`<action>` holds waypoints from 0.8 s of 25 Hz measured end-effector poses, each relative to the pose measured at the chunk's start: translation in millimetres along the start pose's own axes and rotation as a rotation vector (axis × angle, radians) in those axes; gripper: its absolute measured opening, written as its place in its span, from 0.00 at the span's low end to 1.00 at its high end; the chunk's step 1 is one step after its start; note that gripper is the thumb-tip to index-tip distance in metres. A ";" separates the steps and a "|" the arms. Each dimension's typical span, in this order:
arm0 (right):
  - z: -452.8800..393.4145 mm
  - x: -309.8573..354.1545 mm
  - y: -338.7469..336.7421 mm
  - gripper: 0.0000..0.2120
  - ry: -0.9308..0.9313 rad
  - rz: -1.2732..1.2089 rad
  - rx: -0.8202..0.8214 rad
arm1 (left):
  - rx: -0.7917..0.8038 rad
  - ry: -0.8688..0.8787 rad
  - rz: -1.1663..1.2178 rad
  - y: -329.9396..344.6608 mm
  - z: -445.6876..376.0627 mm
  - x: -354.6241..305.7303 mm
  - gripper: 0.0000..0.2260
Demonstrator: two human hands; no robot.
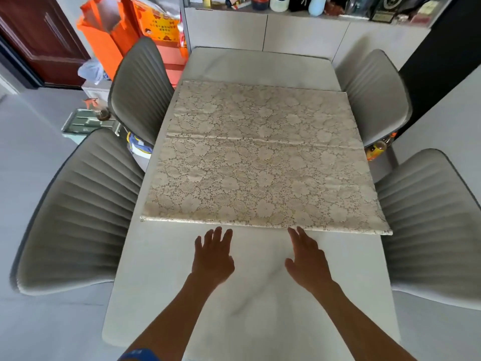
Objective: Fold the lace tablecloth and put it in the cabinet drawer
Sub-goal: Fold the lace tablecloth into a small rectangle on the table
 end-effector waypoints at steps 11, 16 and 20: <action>-97.6 -62.1 10.5 0.28 -0.001 0.351 -0.156 | -0.128 0.142 -0.250 23.1 -127.6 -1.2 0.21; -109.3 -70.0 -1.5 0.20 -0.088 0.301 -0.207 | -0.270 0.147 -0.215 16.1 -125.3 -3.2 0.15; -113.9 -95.8 -16.1 0.25 -0.052 0.431 -0.243 | -0.283 0.151 -0.202 13.4 -126.5 -3.0 0.20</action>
Point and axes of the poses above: each hand's wrist, its own z-axis away from the middle knuckle, its own y-axis out of the palm, x = y × z, the point moved 3 cm from there along -z, towards the middle knuckle, and after that the axes turned 10 degrees about -z, right-handed, at the moved point
